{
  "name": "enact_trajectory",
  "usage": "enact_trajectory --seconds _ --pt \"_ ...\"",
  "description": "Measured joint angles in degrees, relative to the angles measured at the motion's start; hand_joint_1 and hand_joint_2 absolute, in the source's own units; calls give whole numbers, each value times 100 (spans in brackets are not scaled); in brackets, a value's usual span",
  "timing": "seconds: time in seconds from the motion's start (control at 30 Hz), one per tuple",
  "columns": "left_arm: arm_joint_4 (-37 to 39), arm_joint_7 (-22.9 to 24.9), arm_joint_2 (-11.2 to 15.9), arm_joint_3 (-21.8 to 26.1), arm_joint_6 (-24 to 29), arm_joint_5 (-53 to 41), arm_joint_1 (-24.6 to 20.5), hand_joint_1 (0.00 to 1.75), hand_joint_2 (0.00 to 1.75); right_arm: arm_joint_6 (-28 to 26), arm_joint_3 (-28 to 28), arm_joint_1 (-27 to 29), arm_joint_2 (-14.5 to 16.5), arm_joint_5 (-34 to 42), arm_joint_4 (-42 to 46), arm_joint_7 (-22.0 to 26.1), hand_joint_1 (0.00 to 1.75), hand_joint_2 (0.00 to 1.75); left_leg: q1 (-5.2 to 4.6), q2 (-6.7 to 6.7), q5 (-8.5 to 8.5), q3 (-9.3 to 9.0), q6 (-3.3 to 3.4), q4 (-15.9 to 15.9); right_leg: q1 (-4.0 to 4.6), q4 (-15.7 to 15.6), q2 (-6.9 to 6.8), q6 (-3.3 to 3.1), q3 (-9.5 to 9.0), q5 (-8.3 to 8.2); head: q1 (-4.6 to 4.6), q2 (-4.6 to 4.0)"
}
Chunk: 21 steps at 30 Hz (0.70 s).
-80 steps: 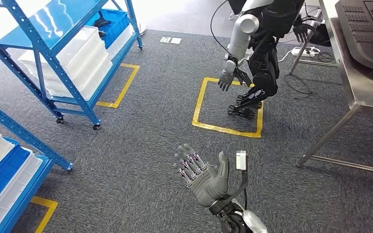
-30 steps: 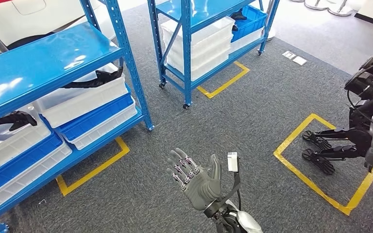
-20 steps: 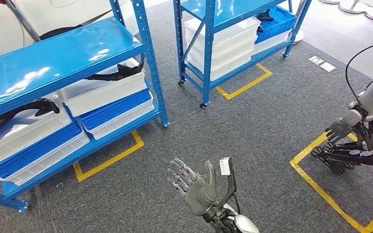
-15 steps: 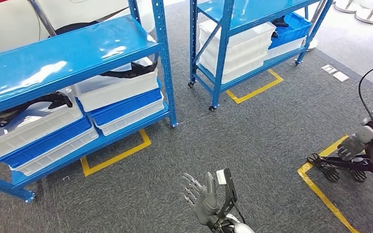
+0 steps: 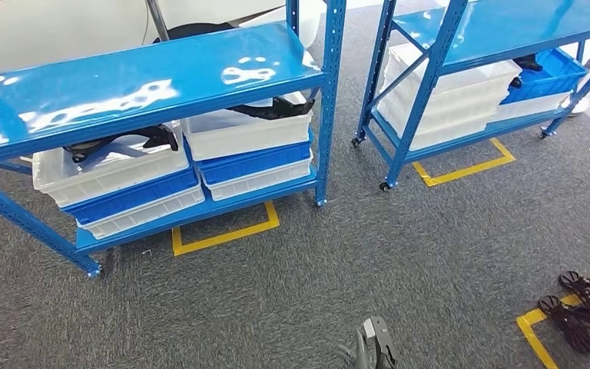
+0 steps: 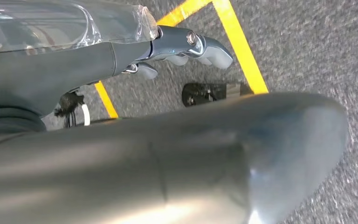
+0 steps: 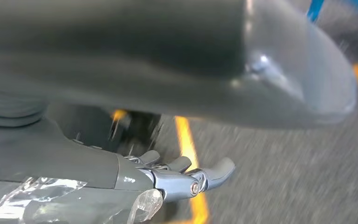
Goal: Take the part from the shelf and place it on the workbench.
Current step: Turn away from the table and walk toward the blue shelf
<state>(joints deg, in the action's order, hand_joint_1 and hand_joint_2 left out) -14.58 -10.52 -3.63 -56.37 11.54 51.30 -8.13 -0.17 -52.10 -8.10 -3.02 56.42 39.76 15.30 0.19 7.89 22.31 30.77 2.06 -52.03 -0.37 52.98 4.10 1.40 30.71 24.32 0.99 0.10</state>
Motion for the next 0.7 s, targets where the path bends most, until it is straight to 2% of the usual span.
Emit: enact_trajectory --seconds 0.07,0.1,0.13,0.17,0.2,0.23,0.27,0.3,0.33,0.37,0.4,0.47,0.5,0.53,0.57,0.6,0.63,0.67,0.7 --pt "0 -14 10 -20 -3 9 14 0 0 -267 -44 1 14 -96 -291 -121 0 0 10 82 2 12 -62 17 12 0 -106 -53 -13 -6 3 1" --pt "0 -24 18 -27 -4 13 24 0 0 -406 -62 4 23 -142 -434 -205 0 0 14 47 23 20 -92 -7 5 -13 -166 -86 -22 -16 2 1" --pt "0 -33 26 -31 -4 17 32 0 0 -534 -74 9 30 -194 -561 -294 0 0 11 -83 106 73 -122 -126 -7 -26 -233 -120 -28 -25 9 1" --pt "0 -40 36 -34 -4 20 34 0 0 -684 -97 21 40 -269 -695 -407 0 0 9 -260 262 192 -155 -385 -24 -39 -304 -150 -33 -32 12 1" --pt "0 -45 39 -36 -4 22 30 0 0 -841 -133 39 45 -359 -822 -534 0 0 15 -469 477 374 -186 -780 -26 -43 -377 -173 -35 -26 18 1" --pt "0 -48 40 -40 -4 26 22 0 0 -997 -181 65 50 -460 -940 -668 0 0 23 -612 703 604 -218 -1250 -24 -43 -460 -189 -35 -16 24 1" --pt "0 -49 42 -44 -4 33 17 0 0 -1151 -236 98 54 -565 -1054 -813 0 0 39 -674 867 809 -244 -1664 -23 -42 -548 -194 -37 -6 22 1" --pt "0 -49 43 -49 -4 43 20 0 0 -1279 -293 131 55 -659 -1165 -952 0 0 52 -703 929 925 -262 -1898 -19 -42 -638 -192 -41 5 23 1" --pt "0 -48 44 -54 -4 54 30 0 0 -1378 -349 163 55 -735 -1270 -1077 0 0 63 -726 867 907 -273 -1872 -18 -42 -719 -180 -50 15 21 1" --pt "0 -46 47 -56 -4 63 39 0 0 -1451 -404 191 56 -796 -1368 -1191 0 0 69 -764 710 755 -276 -1590 -19 -41 -795 -166 -62 26 21 1" --pt "0 -44 50 -58 -2 71 43 0 0 -1495 -459 209 56 -841 -1455 -1286 0 0 67 -848 508 500 -269 -1126 -20 -41 -867 -148 -81 39 22 1" --pt "0 -40 55 -63 2 72 28 0 0 -1536 -561 222 58 -900 -1600 -1425 0 0 37 -1147 209 38 -221 -275 8 -34 -983 -96 -126 77 19 1" --pt "0 -38 55 -67 4 69 15 0 0 -1544 -613 220 58 -928 -1671 -1480 0 0 19 -1250 147 -76 -189 -68 21 -30 -1033 -64 -151 96 15 1" --pt "0 -35 56 -72 3 65 9 0 0 -1546 -665 214 60 -951 -1739 -1524 0 0 3 -1286 134 -105 -155 -5 32 -29 -1086 -29 -177 115 10 1" --pt "0 -31 56 -77 3 63 7 0 0 -1546 -718 207 65 -978 -1798 -1567 0 0 -3 -1214 119 -104 -124 -5 31 -30 -1151 7 -205 133 6 1" --pt "0 -25 56 -80 3 63 13 0 0 -1546 -763 203 68 -1006 -1852 -1601 0 0 8 -1140 108 -107 -87 1 9 -15 -1152 46 -224 160 7 1" --pt "0 -16 58 -82 3 61 18 0 0 -1544 -806 198 73 -1034 -1897 -1630 0 0 21 -1062 94 -110 -54 10 -8 67 -1050 83 -209 237 6 1" --pt "1 -6 60 -83 4 61 19 0 0 -1543 -846 197 78 -1061 -1934 -1651 0 0 36 -990 75 -114 -23 19 -25 254 -886 115 -140 372 3 1" --pt "1 3 61 -84 4 57 18 0 0 -1539 -888 201 81 -1085 -1975 -1665 0 0 51 -918 62 -115 -1 22 -40 592 -681 139 7 571 1 1"
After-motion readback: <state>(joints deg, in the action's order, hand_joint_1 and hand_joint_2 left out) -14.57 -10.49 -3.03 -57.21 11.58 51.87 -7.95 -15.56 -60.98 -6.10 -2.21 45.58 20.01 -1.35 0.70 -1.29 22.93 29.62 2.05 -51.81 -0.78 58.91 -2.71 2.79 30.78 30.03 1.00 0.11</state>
